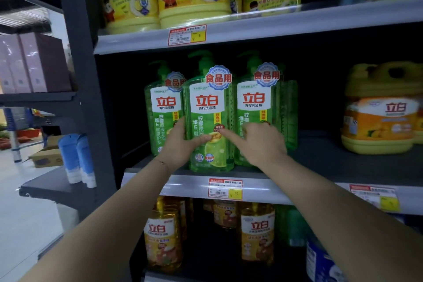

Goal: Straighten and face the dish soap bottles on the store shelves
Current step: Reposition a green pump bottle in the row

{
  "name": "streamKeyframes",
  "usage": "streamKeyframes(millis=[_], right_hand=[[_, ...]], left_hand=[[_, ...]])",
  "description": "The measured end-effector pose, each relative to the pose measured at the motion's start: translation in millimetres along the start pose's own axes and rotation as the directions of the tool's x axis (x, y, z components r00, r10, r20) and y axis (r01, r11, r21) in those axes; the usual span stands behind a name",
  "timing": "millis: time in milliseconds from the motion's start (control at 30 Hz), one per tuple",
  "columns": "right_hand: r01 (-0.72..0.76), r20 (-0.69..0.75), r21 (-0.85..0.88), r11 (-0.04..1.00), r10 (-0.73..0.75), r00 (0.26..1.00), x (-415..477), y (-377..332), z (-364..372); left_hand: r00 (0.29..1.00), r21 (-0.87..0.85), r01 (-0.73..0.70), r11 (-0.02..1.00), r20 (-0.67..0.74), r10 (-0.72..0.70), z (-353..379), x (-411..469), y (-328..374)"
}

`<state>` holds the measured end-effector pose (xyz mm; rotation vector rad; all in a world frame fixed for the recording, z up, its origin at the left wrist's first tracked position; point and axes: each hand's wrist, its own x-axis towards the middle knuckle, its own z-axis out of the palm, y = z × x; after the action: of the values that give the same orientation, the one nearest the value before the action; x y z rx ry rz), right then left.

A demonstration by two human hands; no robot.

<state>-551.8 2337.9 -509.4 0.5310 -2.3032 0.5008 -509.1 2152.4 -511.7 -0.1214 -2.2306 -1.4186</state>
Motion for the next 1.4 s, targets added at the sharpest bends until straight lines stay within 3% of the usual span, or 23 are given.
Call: streamKeyframes(millis=[133, 233, 333, 367, 433, 533, 633, 833, 1000, 1133, 1300, 1400], right_hand=[[0.061, 0.072, 0.069, 0.996, -0.066, 0.995, -5.0, 14.9, 7.4], [0.072, 0.175, 0.194, 0.978, -0.107, 0.979, -9.1, 22.2, 6.2], [0.021, 0.247, 0.361, 0.932, -0.117, 0.962, -8.8, 31.9, -1.6], [0.016, 0.235, 0.367, 0.930, -0.110, 0.966, -9.0, 35.6, -5.7], [0.015, 0.141, 0.297, 0.955, -0.060, 0.988, -9.3, 44.7, -15.2], [-0.052, -0.048, 0.181, 0.982, 0.061, 0.997, -5.6, 63.6, -25.5], [-0.181, -0.066, 0.209, 0.961, 0.198, 0.978, 4.3, 86.7, -26.4], [-0.328, 0.066, 0.252, 0.911, 0.322, 0.945, 35.6, 118.9, -11.5], [-0.452, 0.159, 0.330, 0.829, 0.423, 0.892, 63.3, 122.3, 13.2], [-0.521, 0.128, 0.361, 0.773, 0.513, 0.849, 82.2, 119.6, 25.3], [-0.526, 0.105, 0.490, 0.695, 0.552, 0.827, 91.9, 122.7, 28.0], [-0.513, 0.101, 0.494, 0.702, 0.540, 0.836, 87.0, 124.9, 21.5]], left_hand=[[0.981, 0.083, -0.097, 0.992, -0.159, 0.109, 12.8, -11.9, 1.9], [0.919, 0.230, -0.181, 0.956, -0.307, 0.248, 20.0, -17.7, -2.9], [0.758, 0.572, -0.236, 0.786, -0.397, 0.517, 33.0, -21.9, -2.9], [0.699, 0.660, -0.262, 0.704, -0.373, 0.610, 40.2, -24.0, -1.2], [0.648, 0.740, -0.346, 0.577, -0.256, 0.717, 58.0, -26.7, 3.4], [0.675, 0.718, -0.518, 0.465, 0.010, 0.737, 88.6, -24.9, 17.5], [0.735, 0.749, -0.524, 0.405, 0.158, 0.659, 118.0, -16.0, 28.3], [0.884, 0.836, -0.389, 0.387, 0.221, 0.412, 148.7, 12.9, 26.4], [0.896, 0.835, -0.386, 0.394, 0.236, 0.377, 154.3, 25.3, 15.5], [0.906, 0.818, -0.374, 0.437, 0.222, 0.361, 155.6, 26.4, 13.9], [0.903, 0.808, -0.371, 0.458, 0.198, 0.382, 157.0, 26.5, 11.5], [0.914, 0.805, -0.349, 0.479, 0.178, 0.365, 157.1, 26.2, 13.9]])
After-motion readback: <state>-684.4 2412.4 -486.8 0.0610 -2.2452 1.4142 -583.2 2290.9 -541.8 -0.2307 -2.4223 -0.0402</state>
